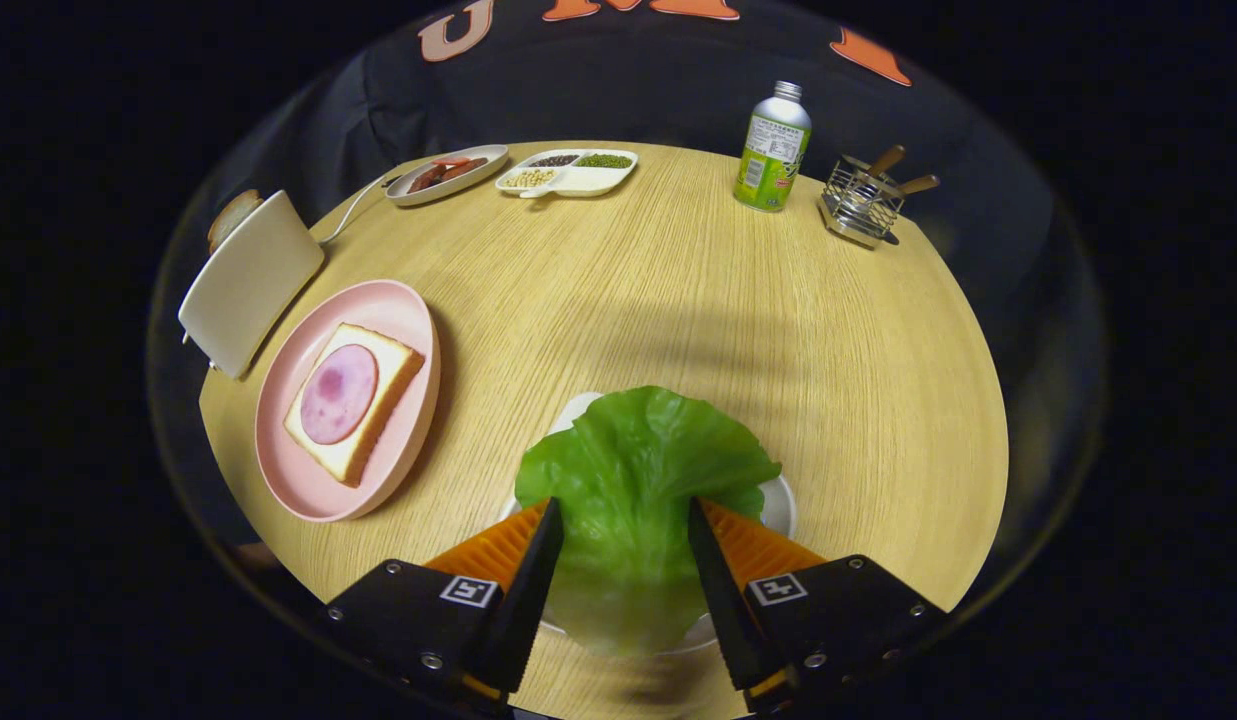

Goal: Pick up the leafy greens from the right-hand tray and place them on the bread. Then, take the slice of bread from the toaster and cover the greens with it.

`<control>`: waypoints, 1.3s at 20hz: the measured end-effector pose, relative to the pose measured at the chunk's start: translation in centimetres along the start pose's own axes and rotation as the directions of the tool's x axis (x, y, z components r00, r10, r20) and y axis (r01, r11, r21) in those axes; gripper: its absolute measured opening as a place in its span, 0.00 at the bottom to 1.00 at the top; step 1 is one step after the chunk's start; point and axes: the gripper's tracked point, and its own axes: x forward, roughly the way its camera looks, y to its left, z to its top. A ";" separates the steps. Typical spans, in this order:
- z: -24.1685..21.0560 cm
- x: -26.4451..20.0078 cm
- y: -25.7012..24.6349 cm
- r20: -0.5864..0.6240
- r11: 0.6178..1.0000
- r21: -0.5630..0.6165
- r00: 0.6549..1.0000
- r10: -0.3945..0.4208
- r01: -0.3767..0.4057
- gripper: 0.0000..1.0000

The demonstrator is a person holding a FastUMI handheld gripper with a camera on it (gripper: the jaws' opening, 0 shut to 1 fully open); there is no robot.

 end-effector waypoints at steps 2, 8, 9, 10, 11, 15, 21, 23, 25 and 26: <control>-0.1 0.0 -0.4 -0.006 1.000 0.026 1.000 -0.012 0.013 0.64; -0.1 -0.1 -0.4 0.003 0.999 0.040 1.000 -0.008 0.008 0.09; -0.1 -0.3 -0.2 0.004 0.999 0.040 1.000 -0.003 0.003 0.06; -0.1 -0.4 -0.1 0.009 0.999 0.033 1.000 -0.001 0.001 0.03; 0.0 -0.6 0.0 0.016 1.000 0.026 1.000 0.000 -0.001 0.03; 0.8 -1.9 1.0 0.052 1.000 0.008 0.999 0.017 -0.018 0.03; 2.9 -4.0 2.4 0.119 0.999 0.012 0.992 0.051 -0.053 0.03; 3.8 -4.6 3.1 0.146 0.997 0.009 0.987 0.070 -0.073 0.03; 4.7 -5.2 4.0 0.171 0.996 0.002 0.981 0.090 -0.092 0.03; 5.1 -5.3 4.5 0.182 0.994 0.003 0.978 0.103 -0.105 0.03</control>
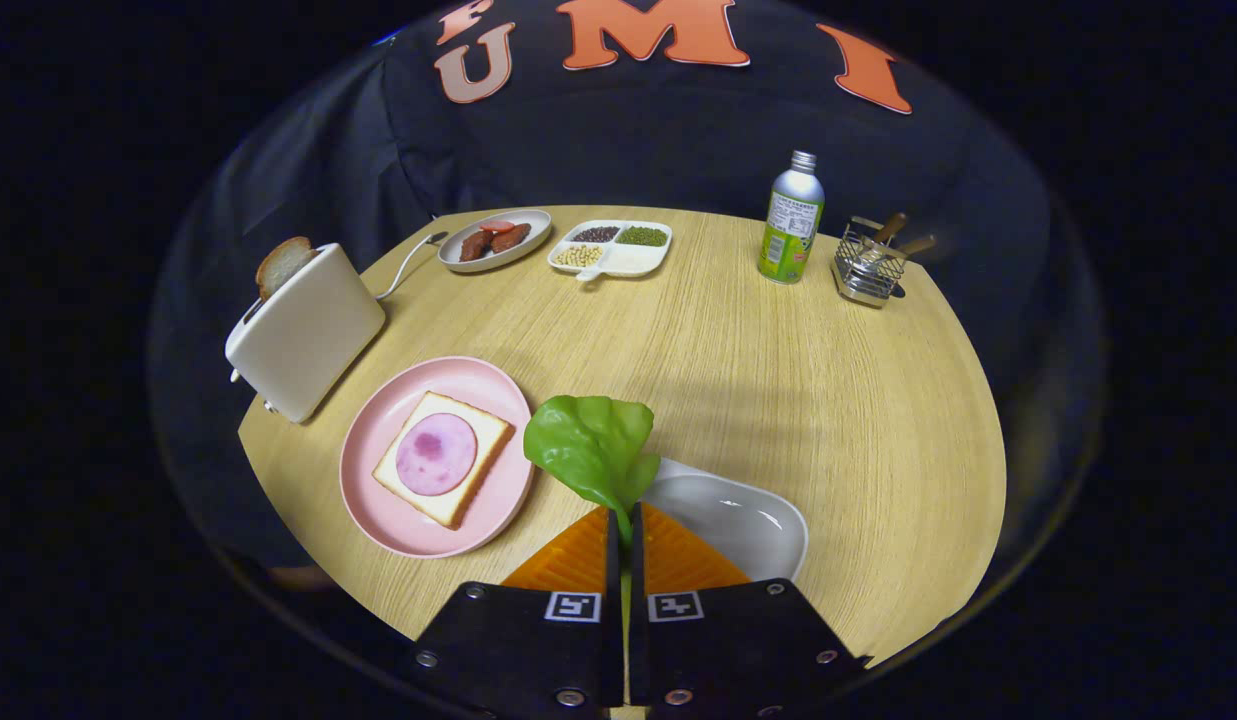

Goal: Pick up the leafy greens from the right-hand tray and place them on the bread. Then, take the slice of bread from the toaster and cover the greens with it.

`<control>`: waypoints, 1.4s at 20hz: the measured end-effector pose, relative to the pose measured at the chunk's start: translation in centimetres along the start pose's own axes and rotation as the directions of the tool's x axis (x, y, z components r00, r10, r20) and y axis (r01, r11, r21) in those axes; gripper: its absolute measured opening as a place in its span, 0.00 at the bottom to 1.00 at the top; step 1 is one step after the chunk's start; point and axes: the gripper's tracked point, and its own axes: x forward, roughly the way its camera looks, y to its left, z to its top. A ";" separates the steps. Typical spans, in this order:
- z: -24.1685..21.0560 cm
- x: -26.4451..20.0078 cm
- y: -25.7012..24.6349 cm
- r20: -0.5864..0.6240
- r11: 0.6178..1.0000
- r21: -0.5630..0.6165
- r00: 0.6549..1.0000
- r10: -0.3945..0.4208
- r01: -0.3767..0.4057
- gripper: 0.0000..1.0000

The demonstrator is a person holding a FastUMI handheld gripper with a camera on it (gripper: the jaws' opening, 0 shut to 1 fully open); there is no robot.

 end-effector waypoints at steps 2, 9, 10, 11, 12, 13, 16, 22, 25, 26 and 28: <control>0.8 0.0 1.0 0.018 1.000 -0.002 1.000 0.023 -0.023 0.03; 3.2 0.7 4.5 0.065 0.993 0.012 0.991 0.120 -0.121 0.03; 3.3 0.7 5.1 0.068 0.991 0.014 0.989 0.134 -0.135 0.03; 3.4 0.8 5.6 0.068 0.989 0.012 0.987 0.146 -0.147 0.03; 3.5 1.0 6.1 0.069 0.988 0.005 0.985 0.156 -0.157 0.03; 3.7 1.1 6.6 0.069 0.986 -0.002 0.984 0.166 -0.166 0.03; 3.7 1.7 8.3 0.054 0.980 -0.007 0.979 0.197 -0.197 0.03; 4.2 3.7 10.6 0.039 0.976 -0.016 0.975 0.217 -0.216 0.03; 4.0 4.7 11.1 0.023 0.979 -0.039 0.980 0.199 -0.198 0.04; 3.9 5.0 11.6 0.017 0.978 -0.042 0.979 0.205 -0.204 0.04; 3.9 5.5 12.2 0.016 0.978 -0.051 0.979 0.202 -0.201 0.04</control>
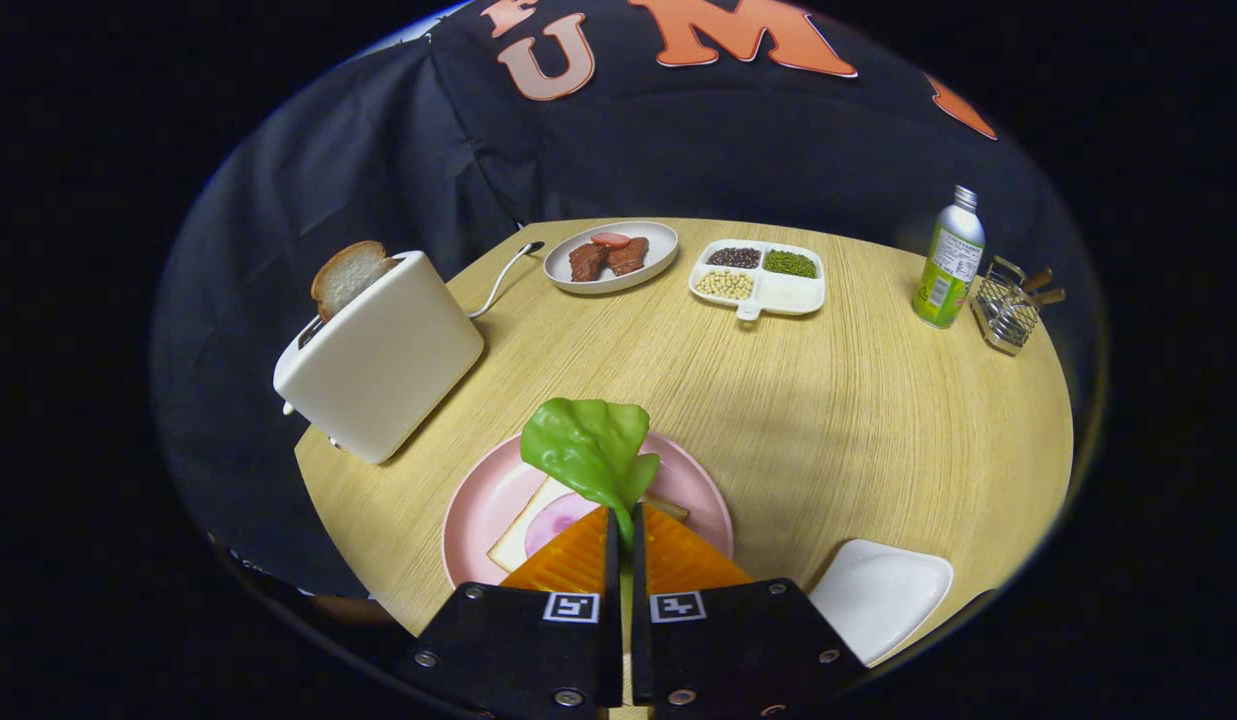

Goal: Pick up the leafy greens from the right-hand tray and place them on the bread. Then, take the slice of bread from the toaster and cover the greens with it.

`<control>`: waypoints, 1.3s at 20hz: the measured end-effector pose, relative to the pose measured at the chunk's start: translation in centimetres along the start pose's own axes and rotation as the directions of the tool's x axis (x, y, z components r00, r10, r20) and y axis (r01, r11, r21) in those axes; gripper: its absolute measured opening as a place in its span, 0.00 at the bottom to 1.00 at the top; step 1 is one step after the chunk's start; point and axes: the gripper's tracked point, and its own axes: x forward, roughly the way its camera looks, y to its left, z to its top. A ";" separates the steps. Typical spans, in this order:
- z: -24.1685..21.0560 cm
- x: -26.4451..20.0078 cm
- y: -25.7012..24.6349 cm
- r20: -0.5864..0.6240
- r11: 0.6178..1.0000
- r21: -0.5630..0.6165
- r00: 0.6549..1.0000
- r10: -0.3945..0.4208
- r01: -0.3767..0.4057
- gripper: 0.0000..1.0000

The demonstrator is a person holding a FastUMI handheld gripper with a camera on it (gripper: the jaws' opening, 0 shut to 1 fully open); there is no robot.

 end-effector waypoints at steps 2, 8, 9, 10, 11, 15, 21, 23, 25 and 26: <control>0.1 0.5 0.1 -0.002 1.000 -0.016 1.000 -0.014 0.014 0.05; 0.6 0.8 0.9 0.010 1.000 -0.023 1.000 -0.013 0.013 0.07; 0.2 0.7 1.0 0.000 0.999 -0.036 1.000 -0.014 0.014 0.07; 0.0 0.8 1.1 -0.007 0.998 -0.054 1.000 -0.018 0.018 0.08; -0.2 0.9 1.6 -0.015 0.998 -0.069 1.000 -0.010 0.009 0.09; -1.2 0.9 3.6 -0.066 0.996 -0.078 0.997 0.034 -0.040 0.19; 0.8 -0.1 5.7 -0.032 0.994 -0.082 0.997 0.065 -0.067 0.39; 1.2 -0.3 6.0 -0.031 0.995 -0.078 0.998 0.060 -0.062 0.45; 1.6 -0.3 6.3 -0.033 0.996 -0.061 0.998 0.059 -0.061 0.49; 2.0 -0.5 6.5 -0.034 0.997 -0.043 0.997 0.064 -0.065 0.50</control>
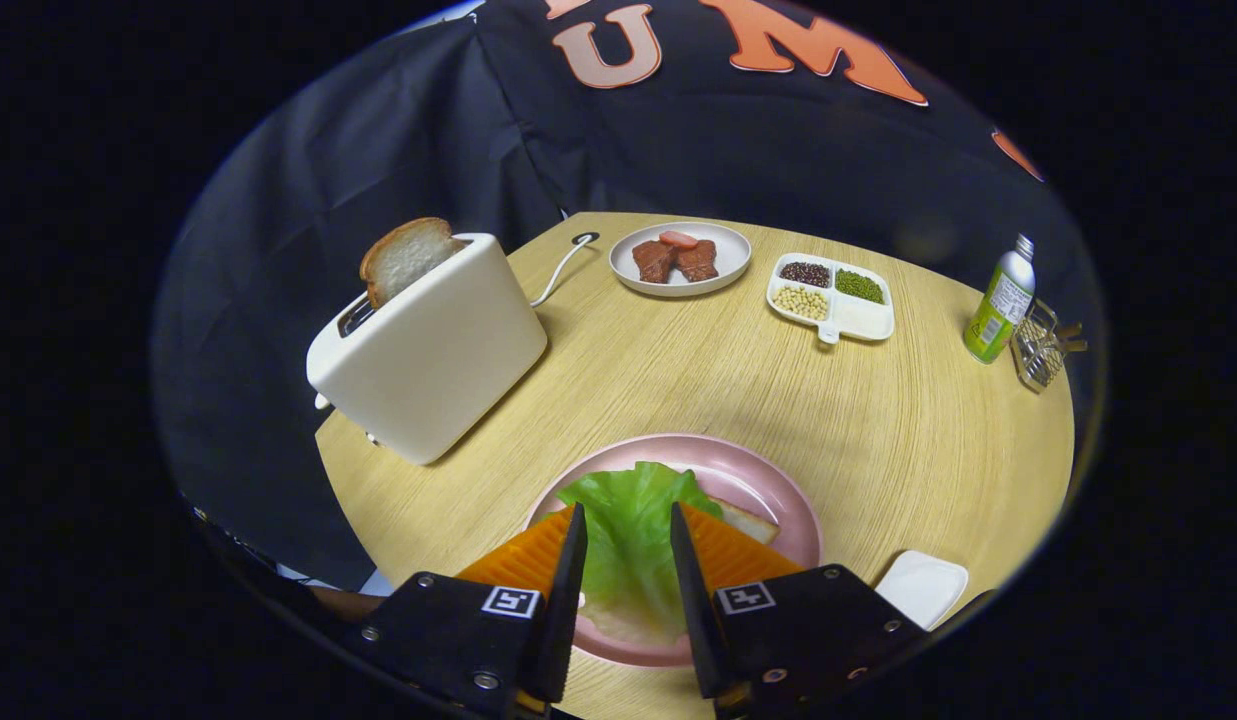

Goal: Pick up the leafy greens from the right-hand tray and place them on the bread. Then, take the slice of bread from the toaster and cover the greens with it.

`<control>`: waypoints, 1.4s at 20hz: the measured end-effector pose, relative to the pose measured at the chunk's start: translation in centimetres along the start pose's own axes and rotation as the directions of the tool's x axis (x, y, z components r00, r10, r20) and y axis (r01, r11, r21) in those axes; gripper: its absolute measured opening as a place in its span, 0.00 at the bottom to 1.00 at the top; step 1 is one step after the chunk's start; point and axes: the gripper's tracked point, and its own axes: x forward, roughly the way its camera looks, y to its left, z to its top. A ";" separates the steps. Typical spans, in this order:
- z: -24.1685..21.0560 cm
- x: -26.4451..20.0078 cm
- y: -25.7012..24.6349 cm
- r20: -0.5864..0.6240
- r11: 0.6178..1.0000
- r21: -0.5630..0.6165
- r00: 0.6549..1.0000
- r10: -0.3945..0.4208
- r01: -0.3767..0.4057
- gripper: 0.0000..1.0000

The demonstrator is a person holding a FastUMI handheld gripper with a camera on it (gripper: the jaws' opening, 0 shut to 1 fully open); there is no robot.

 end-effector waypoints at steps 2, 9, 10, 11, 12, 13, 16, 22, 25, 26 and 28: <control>1.3 -0.3 0.6 0.020 0.999 0.039 1.000 0.011 -0.012 0.56; 6.3 -1.6 2.0 0.067 0.992 0.122 0.998 0.004 -0.012 0.77; 7.2 -1.7 2.5 0.074 0.993 0.117 0.997 0.004 -0.012 0.83; 8.1 -1.8 3.2 0.084 0.994 0.111 0.996 0.009 -0.019 0.85; 8.9 -1.9 4.0 0.088 0.994 0.102 0.996 0.021 -0.030 0.88; 9.8 -2.1 4.9 0.094 0.995 0.096 0.995 0.029 -0.038 0.89; 12.4 -2.4 7.3 0.104 0.997 0.058 0.994 0.042 -0.048 0.94; 16.3 -1.8 11.8 0.097 0.998 0.001 0.993 0.065 -0.065 0.96; 17.1 -0.3 14.4 0.060 0.995 -0.009 0.993 0.105 -0.104 0.96; 17.5 -0.1 15.2 0.054 0.994 -0.022 0.993 0.105 -0.104 0.96; 18.0 0.8 16.0 0.035 0.995 -0.053 0.996 0.081 -0.079 0.96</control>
